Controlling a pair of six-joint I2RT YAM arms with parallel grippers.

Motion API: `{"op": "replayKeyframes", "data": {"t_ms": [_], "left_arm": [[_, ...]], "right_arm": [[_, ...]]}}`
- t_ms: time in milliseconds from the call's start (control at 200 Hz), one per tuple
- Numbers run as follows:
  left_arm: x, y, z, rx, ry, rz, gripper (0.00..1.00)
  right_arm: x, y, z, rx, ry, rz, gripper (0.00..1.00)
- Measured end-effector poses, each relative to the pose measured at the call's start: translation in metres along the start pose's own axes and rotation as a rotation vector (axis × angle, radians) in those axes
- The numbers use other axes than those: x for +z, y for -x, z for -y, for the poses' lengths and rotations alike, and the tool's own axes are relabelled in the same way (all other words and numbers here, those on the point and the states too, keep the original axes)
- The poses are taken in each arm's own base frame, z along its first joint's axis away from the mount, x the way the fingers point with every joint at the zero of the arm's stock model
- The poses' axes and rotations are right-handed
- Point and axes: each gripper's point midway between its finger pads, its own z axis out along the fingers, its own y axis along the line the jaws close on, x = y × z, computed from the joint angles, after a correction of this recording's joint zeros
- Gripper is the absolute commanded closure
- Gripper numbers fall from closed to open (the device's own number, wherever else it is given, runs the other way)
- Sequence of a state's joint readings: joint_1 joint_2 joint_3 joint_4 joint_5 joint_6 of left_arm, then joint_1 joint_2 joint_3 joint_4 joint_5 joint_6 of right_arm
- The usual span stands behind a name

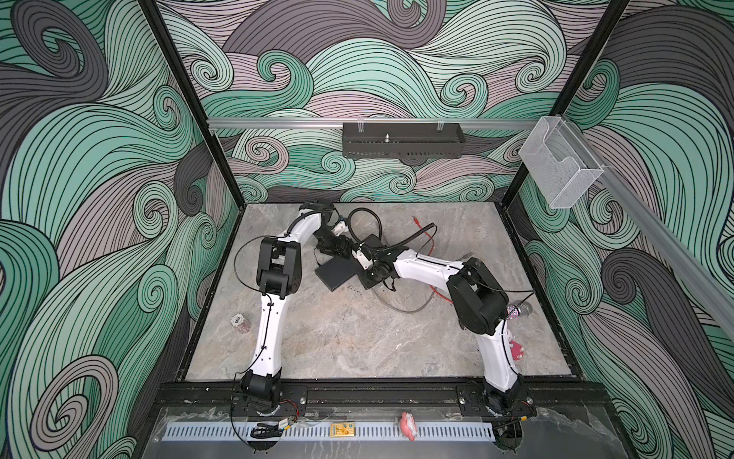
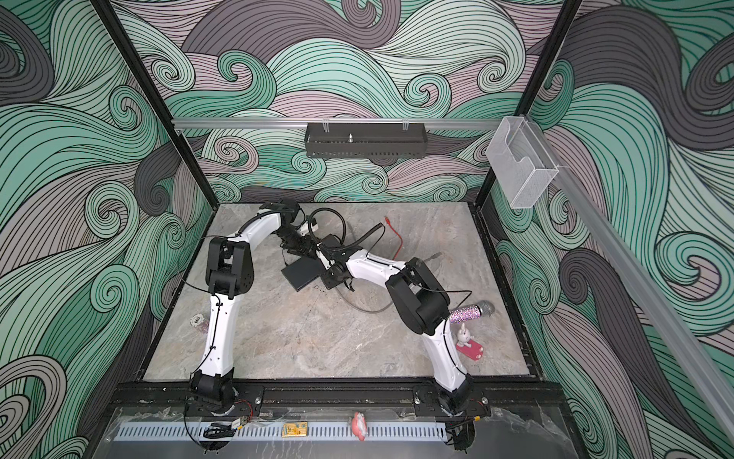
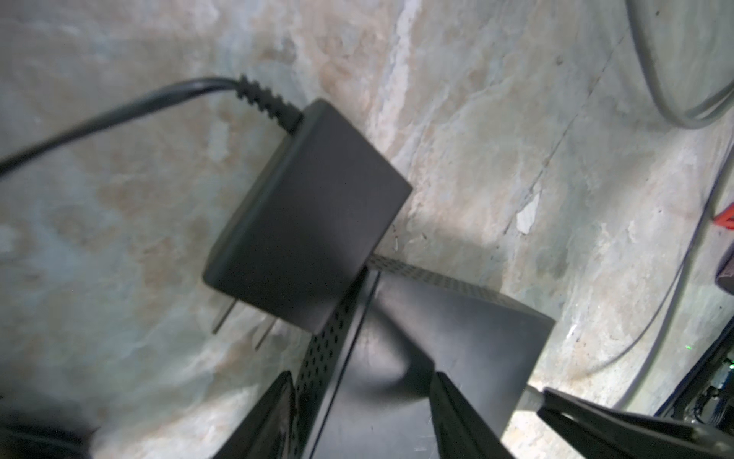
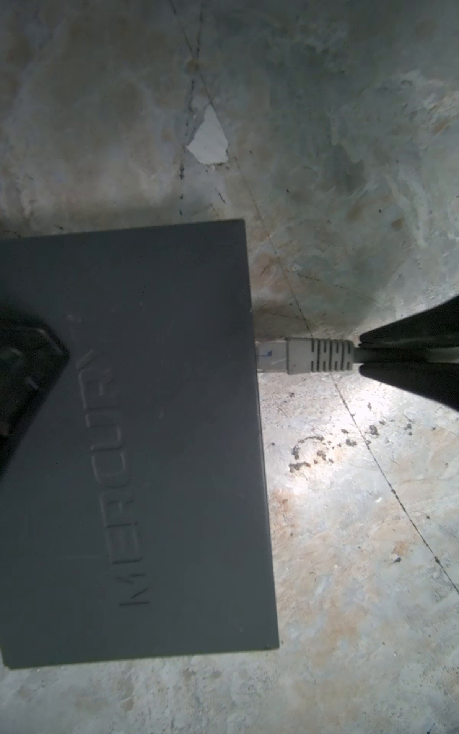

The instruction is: Insert the plug into the switch port

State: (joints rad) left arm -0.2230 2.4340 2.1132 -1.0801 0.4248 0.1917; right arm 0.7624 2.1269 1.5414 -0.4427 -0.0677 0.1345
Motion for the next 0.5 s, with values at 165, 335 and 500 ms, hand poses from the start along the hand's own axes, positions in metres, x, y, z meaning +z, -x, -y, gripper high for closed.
{"op": "replayKeyframes", "data": {"t_ms": [165, 335, 500], "left_arm": [[0.003, 0.002, 0.002, -0.043, -0.009, 0.002, 0.43], [0.007, 0.006, 0.002, -0.067, -0.024, 0.015, 0.44], [0.009, 0.012, 0.004, -0.075, -0.039, 0.037, 0.45]], "right_arm": [[0.002, -0.001, 0.0, 0.004, 0.004, 0.004, 0.91], [0.002, -0.001, -0.001, 0.007, 0.006, 0.003, 0.91], [0.002, -0.001, -0.001, 0.007, 0.009, 0.003, 0.91]]}}
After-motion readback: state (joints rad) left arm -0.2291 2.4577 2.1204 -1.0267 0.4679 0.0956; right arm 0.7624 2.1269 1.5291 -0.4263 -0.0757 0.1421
